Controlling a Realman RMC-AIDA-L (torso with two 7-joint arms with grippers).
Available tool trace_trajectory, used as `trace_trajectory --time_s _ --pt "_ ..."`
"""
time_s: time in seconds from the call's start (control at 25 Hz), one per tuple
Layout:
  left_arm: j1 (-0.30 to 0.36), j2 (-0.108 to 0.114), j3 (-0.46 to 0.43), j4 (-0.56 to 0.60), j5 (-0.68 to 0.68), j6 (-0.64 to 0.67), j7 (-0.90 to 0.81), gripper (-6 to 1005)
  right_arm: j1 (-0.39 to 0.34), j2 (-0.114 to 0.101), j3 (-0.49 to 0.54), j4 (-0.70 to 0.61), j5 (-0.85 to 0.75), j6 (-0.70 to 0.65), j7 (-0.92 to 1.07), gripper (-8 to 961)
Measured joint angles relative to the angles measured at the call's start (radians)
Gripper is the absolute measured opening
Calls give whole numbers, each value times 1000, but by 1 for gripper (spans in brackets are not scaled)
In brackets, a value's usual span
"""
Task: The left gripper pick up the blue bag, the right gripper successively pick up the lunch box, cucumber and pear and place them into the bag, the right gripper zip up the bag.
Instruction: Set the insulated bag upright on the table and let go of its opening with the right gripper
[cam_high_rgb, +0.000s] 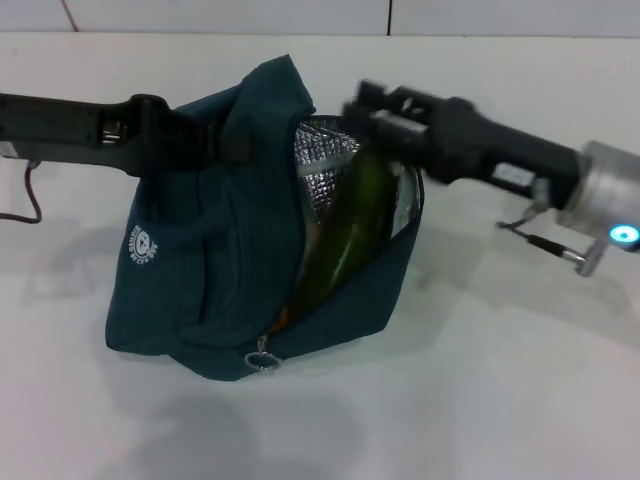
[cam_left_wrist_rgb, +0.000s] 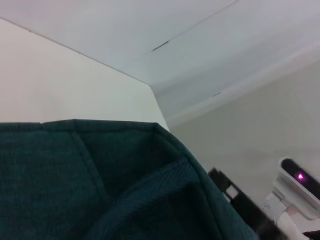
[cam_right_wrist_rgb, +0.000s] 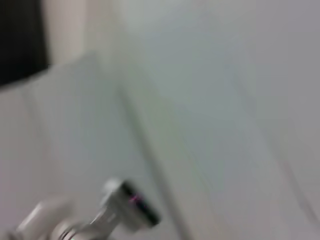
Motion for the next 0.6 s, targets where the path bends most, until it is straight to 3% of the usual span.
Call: trace_trajectory --time_s 0.12,0.32,0.6 --pt "0 1 -1 0 0 0 0 54 -84 -8 29 16 46 -27 104 482" --pt "0 1 -1 0 0 1 0 54 -178 -17 84 93 48 -44 319 572" --pt "-3 -1 5 0 0 2 0 55 -134 -2 63 237 -28 -11 526 573"
